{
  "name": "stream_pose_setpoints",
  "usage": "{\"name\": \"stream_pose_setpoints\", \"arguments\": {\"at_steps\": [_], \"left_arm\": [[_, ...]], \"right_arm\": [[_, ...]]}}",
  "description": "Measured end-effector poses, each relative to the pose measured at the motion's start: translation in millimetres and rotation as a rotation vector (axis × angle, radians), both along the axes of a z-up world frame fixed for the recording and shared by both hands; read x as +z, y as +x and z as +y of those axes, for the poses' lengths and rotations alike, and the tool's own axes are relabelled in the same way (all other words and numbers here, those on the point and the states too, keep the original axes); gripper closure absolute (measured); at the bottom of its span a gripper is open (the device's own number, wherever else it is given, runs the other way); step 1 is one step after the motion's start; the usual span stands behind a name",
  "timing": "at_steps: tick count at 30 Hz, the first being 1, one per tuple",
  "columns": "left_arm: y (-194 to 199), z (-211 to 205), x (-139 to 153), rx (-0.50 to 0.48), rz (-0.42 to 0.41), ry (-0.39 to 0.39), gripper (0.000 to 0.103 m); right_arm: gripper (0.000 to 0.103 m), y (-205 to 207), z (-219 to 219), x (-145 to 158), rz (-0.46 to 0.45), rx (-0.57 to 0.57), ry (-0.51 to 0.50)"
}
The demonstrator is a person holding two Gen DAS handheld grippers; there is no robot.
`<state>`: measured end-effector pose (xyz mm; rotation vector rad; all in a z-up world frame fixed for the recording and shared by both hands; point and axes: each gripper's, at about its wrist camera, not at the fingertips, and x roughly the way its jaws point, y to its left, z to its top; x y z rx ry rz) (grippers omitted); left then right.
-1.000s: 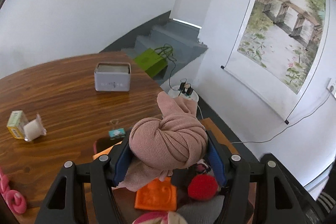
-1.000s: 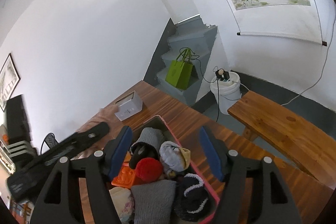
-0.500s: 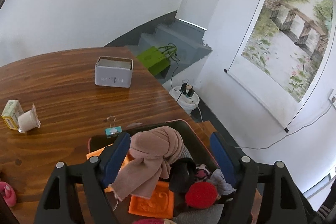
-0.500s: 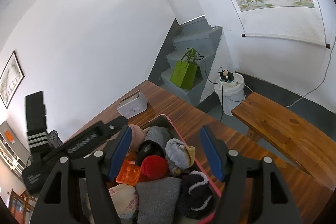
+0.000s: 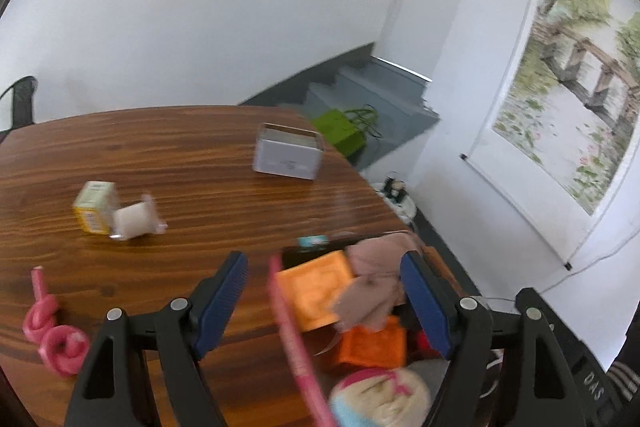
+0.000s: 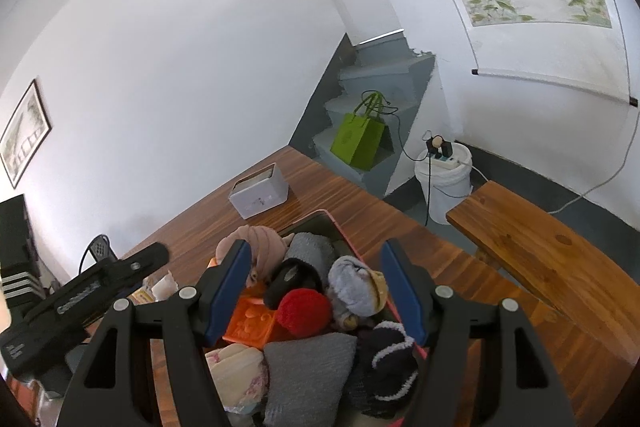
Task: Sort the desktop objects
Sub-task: 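Open both tools to drop the beige sock and red ball into the box, then move the left tool to the pink foam knot and close around it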
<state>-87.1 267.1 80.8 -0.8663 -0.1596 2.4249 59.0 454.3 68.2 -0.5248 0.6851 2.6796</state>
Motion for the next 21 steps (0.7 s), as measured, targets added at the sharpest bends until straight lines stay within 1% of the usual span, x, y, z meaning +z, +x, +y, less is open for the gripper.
{"name": "stream_pose_setpoints", "arguments": {"at_steps": [2,4,6,10,12,17,21], "left_arm": [[2,-19,-2,0.046,0.011,-0.007,0.008],[5,-38,-4,0.099,0.032,-0.008,0.004],[9,-60,-6,0.150,0.051,-0.018,0.004],[9,-105,-14,0.205,0.053,-0.058,0.004],[6,-135,-19,0.260,0.041,-0.067,0.004],[-8,-206,-37,0.443,-0.020,-0.041,0.004],[-26,-217,-52,0.452,-0.064,-0.053,0.004]], "right_arm": [[0.032,-1,-5,0,-0.003,0.008,0.016],[0.032,-3,-9,-1,-0.003,0.019,0.031],[0.032,-4,-14,-2,-0.006,0.027,0.050],[0.032,-6,-23,-5,-0.013,0.040,0.074],[0.032,-5,-24,-5,-0.004,0.043,0.077],[0.032,0,-33,-2,0.033,0.007,0.116],[0.032,-3,-41,-4,0.023,-0.011,0.142]]}}
